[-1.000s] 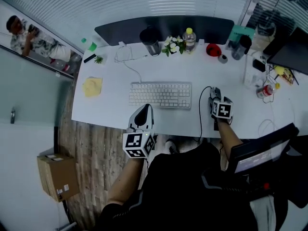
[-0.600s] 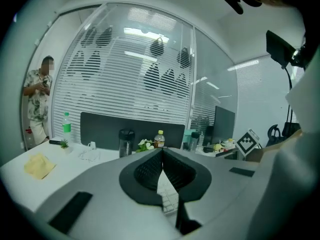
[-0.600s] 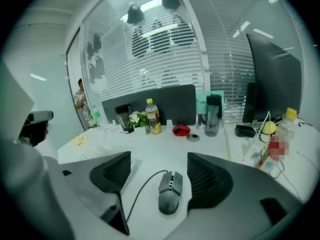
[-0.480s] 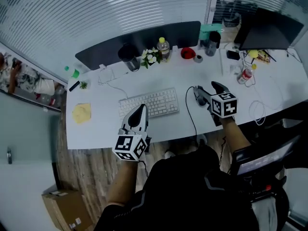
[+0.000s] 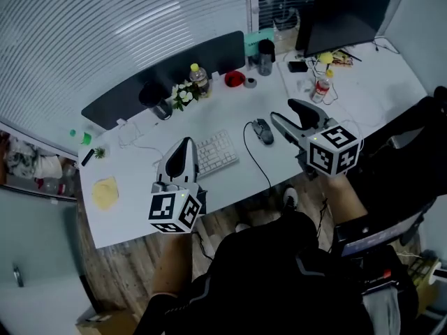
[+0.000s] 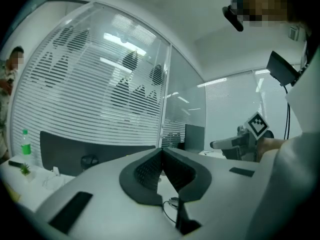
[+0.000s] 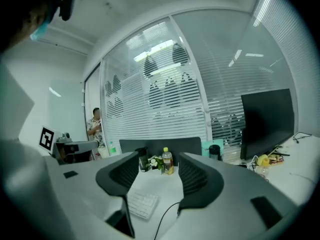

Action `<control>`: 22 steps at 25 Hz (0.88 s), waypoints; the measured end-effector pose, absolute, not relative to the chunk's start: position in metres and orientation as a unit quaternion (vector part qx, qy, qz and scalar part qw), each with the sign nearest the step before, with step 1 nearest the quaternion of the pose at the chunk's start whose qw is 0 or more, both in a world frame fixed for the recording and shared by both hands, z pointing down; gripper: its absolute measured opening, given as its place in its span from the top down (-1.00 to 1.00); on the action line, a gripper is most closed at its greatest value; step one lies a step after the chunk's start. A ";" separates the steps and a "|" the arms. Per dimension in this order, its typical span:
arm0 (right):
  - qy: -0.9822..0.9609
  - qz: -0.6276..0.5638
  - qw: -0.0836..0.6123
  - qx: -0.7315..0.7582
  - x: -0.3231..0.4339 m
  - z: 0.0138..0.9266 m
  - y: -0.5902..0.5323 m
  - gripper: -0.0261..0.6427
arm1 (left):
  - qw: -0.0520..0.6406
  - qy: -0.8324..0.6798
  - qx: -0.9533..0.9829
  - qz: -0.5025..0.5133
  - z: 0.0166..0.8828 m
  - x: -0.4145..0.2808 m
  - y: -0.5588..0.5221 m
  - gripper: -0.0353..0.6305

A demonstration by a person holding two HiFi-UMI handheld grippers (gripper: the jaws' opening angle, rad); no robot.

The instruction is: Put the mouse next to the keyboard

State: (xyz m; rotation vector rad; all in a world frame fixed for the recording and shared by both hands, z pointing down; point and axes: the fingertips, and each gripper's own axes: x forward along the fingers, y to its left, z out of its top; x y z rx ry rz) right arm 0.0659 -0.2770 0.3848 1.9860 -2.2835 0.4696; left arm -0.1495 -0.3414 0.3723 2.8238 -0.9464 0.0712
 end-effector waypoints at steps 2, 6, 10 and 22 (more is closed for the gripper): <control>-0.747 0.141 0.031 0.650 0.067 0.369 -0.266 0.18 | 0.087 -0.319 0.944 0.015 0.362 -0.146 -0.338 0.81; -0.755 0.124 0.016 0.643 0.075 0.341 -0.255 0.30 | 0.088 -0.339 0.937 0.007 0.342 -0.142 -0.333 0.80; -0.767 0.106 0.013 0.633 0.084 0.323 -0.250 0.50 | 0.075 -0.369 0.926 0.006 0.333 -0.134 -0.331 0.80; -0.781 0.078 0.000 0.619 0.115 0.290 -0.247 0.92 | 0.058 -0.439 0.896 -0.016 0.301 -0.123 -0.314 0.80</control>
